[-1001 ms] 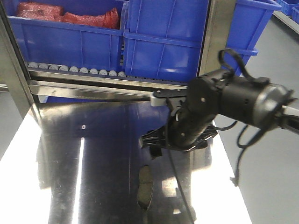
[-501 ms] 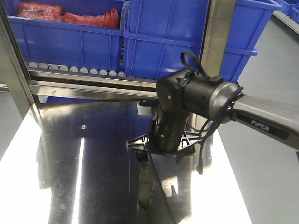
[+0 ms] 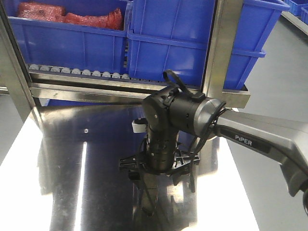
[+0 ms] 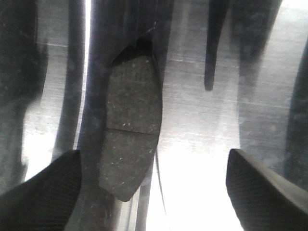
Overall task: Move and align brake pads A on conveyor
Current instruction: 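Lower the open right gripper over the remaining brake pad, then close the right gripper on the brake pad and lift it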
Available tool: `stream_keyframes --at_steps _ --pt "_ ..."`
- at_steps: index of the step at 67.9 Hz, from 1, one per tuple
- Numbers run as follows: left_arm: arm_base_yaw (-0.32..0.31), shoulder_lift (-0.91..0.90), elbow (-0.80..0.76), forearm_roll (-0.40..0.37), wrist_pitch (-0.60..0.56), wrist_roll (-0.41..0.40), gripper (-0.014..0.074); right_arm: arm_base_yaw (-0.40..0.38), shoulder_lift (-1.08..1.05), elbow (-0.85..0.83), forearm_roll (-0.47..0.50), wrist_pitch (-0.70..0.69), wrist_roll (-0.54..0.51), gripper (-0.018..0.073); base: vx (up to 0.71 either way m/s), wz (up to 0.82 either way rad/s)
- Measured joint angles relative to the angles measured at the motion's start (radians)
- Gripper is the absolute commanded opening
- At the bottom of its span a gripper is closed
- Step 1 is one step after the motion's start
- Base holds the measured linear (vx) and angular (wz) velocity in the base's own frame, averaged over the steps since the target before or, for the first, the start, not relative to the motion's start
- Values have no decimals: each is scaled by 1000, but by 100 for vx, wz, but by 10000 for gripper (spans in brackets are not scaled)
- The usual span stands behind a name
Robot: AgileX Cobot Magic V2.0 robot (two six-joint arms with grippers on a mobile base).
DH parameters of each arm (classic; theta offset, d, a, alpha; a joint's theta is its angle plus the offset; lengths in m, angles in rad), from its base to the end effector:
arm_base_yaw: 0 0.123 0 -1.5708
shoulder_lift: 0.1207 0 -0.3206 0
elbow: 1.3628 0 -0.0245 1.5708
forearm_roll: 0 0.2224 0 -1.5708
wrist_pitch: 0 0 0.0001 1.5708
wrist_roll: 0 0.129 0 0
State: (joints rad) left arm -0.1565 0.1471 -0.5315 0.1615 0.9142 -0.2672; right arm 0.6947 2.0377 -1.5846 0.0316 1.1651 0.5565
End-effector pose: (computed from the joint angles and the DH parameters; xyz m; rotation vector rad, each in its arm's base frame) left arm -0.0036 0.0172 0.2766 -0.0932 2.0019 -0.0798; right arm 0.3043 0.2585 0.2043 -0.1973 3.1193 0.0736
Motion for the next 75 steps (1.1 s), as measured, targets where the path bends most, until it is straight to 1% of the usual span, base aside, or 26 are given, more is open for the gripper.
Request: stream_keyframes --at_steps 18,40,58,75 --pt "0 0 0 0 0 0 -6 23 11 0 -3 -9 39 592 0 0" --pt "0 0 0 0 0 0 -6 27 59 -7 -19 -19 45 592 0 0" --pt "0 0 0 0 0 0 -6 27 84 -69 -32 -35 47 592 0 0" --pt "0 0 0 0 0 0 -6 27 117 -82 -32 7 48 592 0 0"
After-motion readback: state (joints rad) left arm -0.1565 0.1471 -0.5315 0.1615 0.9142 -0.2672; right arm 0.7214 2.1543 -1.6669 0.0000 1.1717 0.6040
